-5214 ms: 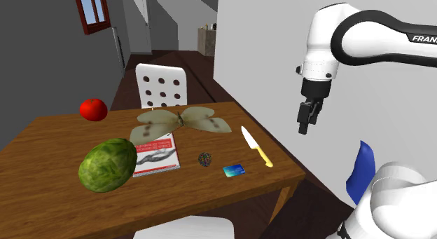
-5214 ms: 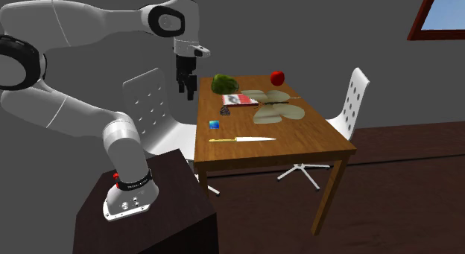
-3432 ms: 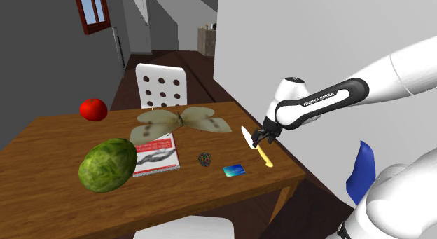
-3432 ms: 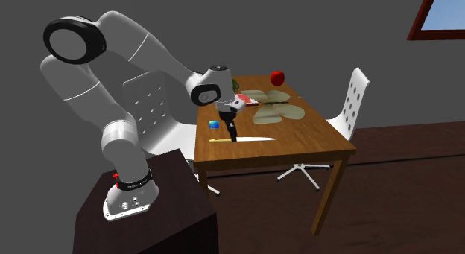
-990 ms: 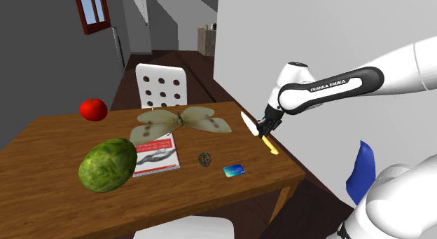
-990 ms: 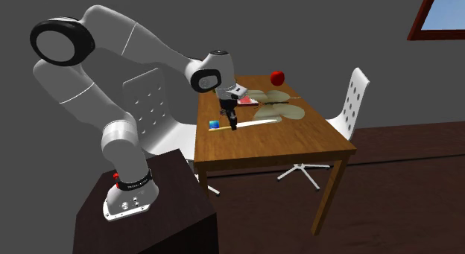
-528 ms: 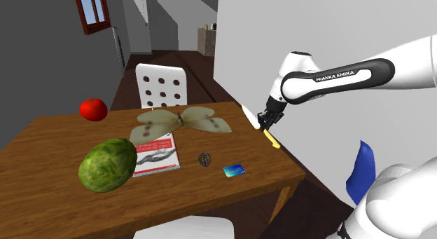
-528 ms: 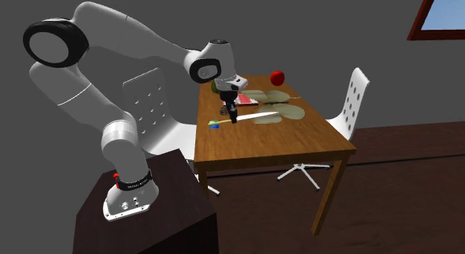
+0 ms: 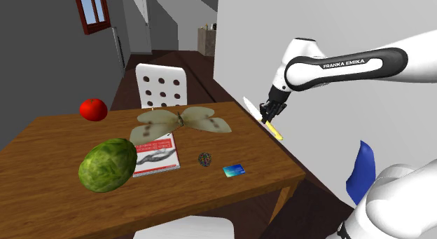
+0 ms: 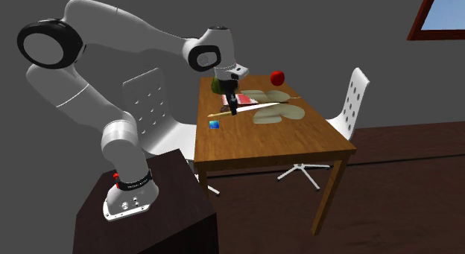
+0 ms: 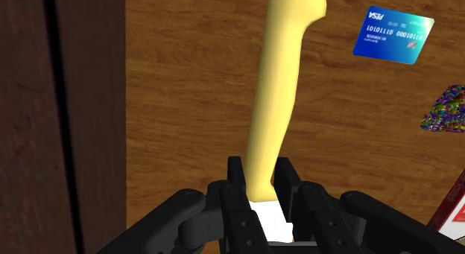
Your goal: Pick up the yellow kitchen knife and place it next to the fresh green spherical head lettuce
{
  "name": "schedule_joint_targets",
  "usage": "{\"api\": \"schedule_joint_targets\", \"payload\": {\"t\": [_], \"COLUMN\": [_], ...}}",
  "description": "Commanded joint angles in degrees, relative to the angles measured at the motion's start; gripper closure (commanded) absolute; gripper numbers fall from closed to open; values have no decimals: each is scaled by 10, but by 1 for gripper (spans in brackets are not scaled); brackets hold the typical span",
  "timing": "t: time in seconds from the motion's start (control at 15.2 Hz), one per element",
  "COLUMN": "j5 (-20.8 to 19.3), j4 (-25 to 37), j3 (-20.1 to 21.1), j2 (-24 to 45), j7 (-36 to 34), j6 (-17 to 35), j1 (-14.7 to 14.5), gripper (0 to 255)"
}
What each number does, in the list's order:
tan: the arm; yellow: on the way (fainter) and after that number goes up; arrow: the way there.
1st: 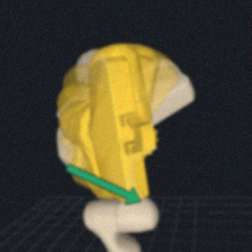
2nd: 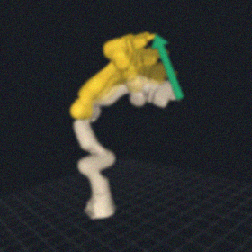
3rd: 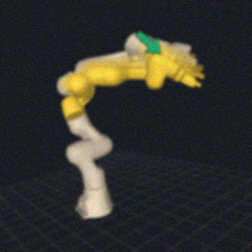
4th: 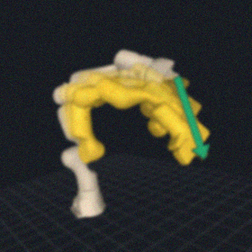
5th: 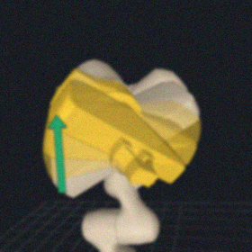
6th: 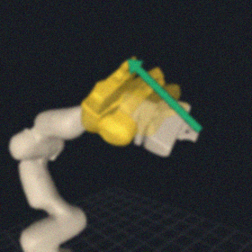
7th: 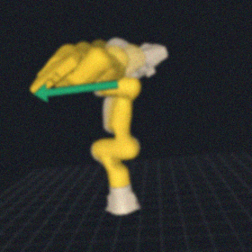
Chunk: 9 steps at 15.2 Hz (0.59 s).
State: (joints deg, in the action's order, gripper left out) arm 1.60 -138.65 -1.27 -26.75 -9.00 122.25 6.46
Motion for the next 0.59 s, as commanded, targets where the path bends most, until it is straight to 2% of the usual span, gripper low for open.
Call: {"api": "schedule_joint_targets", "payload": {"t": [0.0,0.53], "j5": [0,-1], "j4": [12,69], "j3": [0,1], "j2": [-3,-10], "j7": [-1,-3], "j6": [-16,-79], "j1": [0,0], "gripper": [255,255]}}
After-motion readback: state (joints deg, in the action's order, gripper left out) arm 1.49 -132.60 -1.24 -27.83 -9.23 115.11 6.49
